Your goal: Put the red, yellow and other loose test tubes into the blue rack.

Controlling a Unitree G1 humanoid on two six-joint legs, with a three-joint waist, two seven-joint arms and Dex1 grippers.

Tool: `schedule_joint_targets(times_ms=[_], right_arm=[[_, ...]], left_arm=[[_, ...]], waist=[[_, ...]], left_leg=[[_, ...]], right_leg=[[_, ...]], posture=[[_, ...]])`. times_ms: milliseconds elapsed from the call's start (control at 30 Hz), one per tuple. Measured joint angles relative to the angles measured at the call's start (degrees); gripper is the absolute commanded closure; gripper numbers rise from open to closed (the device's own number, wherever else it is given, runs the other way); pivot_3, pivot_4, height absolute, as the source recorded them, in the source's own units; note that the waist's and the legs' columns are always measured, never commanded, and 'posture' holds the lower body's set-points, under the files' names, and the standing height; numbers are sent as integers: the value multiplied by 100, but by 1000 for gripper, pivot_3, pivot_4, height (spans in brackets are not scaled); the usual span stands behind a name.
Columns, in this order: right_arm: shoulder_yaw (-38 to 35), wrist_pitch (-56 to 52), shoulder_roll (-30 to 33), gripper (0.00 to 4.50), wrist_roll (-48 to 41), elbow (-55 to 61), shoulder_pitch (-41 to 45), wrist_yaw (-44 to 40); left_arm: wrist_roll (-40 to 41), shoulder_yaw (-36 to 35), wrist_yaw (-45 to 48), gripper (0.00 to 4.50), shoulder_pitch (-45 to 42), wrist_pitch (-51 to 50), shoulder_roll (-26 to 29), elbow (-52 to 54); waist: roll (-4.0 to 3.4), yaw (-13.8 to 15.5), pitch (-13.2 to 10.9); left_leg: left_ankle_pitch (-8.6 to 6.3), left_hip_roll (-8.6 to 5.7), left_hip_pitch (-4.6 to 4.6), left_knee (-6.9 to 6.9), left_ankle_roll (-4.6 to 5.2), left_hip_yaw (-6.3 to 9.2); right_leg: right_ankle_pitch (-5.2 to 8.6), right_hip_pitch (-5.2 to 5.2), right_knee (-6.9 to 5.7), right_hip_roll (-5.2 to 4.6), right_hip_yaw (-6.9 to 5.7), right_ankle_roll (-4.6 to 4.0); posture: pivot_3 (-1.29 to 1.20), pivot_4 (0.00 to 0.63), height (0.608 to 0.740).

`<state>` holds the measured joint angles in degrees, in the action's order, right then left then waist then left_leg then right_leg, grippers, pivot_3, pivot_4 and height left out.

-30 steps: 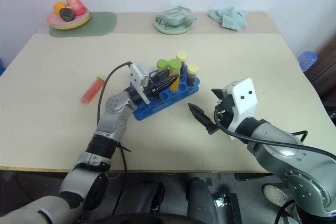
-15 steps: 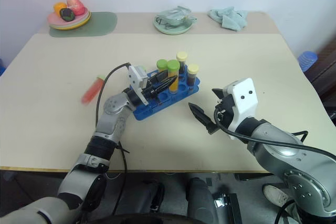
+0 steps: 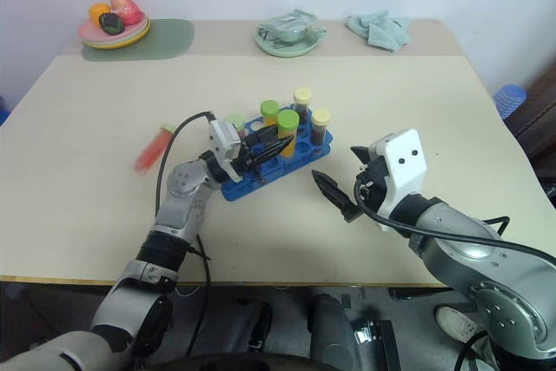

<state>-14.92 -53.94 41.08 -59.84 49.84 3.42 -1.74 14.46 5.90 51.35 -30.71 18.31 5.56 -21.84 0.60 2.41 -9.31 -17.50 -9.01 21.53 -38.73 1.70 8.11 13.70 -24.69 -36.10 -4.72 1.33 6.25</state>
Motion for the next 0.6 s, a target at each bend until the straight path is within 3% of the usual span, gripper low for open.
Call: schedule_joint_targets(times_ms=[300, 600], right_arm=[[0, 0, 14, 0, -22, 0, 9, 5], [0, 0, 19, 0, -8, 0, 3, -60]], left_arm=[[-5, 18, 293, 3813, -14, 595, -32, -62], [-23, -9, -330, 3813, -126, -39, -202, -62]], waist=[[0, -7, 0], [0, -3, -1]], left_leg=[[0, 0, 0, 0, 0, 0], [0, 0, 0, 0, 1, 0]], right_leg=[[0, 0, 0, 0, 0, 0], [0, 0, 0, 0, 0, 0]], posture=[[0, 150, 740], [0, 150, 740]])
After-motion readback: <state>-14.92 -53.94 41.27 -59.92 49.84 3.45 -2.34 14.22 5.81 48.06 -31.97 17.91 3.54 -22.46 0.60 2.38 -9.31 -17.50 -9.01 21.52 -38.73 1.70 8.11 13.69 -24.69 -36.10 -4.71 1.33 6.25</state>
